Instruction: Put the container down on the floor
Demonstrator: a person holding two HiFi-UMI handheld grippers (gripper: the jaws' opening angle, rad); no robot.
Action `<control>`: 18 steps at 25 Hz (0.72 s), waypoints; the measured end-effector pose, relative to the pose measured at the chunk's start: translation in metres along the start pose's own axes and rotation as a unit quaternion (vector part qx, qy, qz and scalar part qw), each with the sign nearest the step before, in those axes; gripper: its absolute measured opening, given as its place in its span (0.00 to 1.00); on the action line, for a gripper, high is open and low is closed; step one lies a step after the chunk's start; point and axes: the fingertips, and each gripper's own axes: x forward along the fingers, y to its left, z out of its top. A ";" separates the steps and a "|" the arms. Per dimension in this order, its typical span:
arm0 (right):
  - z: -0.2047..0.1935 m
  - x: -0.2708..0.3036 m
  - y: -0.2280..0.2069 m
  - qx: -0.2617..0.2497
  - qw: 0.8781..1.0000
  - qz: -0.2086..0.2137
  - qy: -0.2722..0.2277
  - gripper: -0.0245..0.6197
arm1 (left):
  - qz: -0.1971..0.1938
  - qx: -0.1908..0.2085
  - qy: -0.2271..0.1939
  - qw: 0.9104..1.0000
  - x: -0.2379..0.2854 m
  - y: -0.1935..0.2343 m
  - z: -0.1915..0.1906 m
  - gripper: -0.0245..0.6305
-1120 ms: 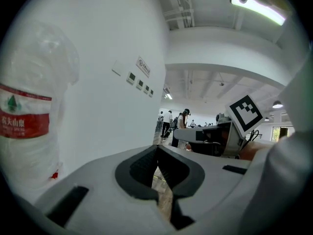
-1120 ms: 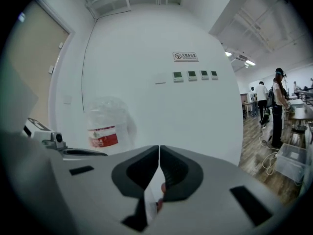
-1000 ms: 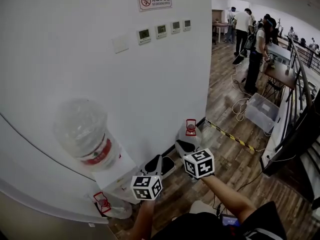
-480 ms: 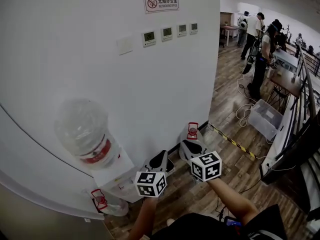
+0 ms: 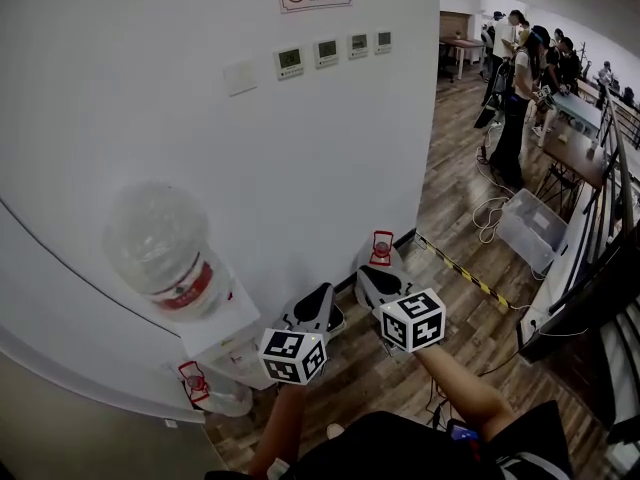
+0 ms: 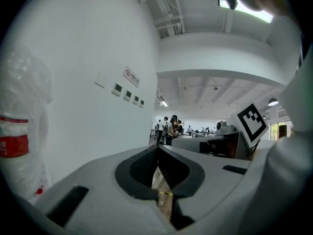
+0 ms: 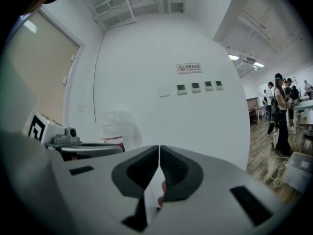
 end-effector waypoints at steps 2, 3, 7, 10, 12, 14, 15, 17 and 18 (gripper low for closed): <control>0.000 -0.004 -0.001 -0.003 1.000 -0.001 -0.002 0.09 | 0.000 0.000 0.000 1.000 -0.001 -0.003 0.003 0.06; 0.001 -0.005 -0.001 -0.002 1.000 -0.001 -0.004 0.09 | -0.001 0.001 0.000 1.000 -0.001 -0.006 0.004 0.06; 0.003 -0.010 -0.004 0.001 1.000 -0.002 -0.009 0.09 | -0.008 0.003 0.005 1.000 0.001 -0.014 0.004 0.06; 0.004 -0.014 -0.005 0.003 1.000 -0.003 -0.011 0.09 | -0.008 0.001 0.005 1.000 0.000 -0.018 0.005 0.06; 0.004 -0.017 -0.005 0.003 1.000 -0.004 -0.012 0.09 | -0.005 0.005 0.005 1.000 -0.001 -0.020 0.005 0.06; 0.004 -0.018 -0.005 0.002 1.000 -0.005 -0.013 0.09 | -0.002 0.005 0.003 1.000 -0.003 -0.020 0.005 0.06; 0.004 -0.019 -0.005 0.002 1.000 -0.005 -0.014 0.09 | -0.002 0.003 0.002 1.000 -0.003 -0.020 0.005 0.06; 0.004 -0.020 -0.004 0.003 1.000 -0.006 -0.015 0.09 | 0.000 0.000 0.000 1.000 -0.005 -0.019 0.005 0.06; 0.003 -0.021 -0.004 0.004 1.000 -0.007 -0.015 0.09 | 0.001 -0.001 -0.001 1.000 -0.006 -0.019 0.005 0.06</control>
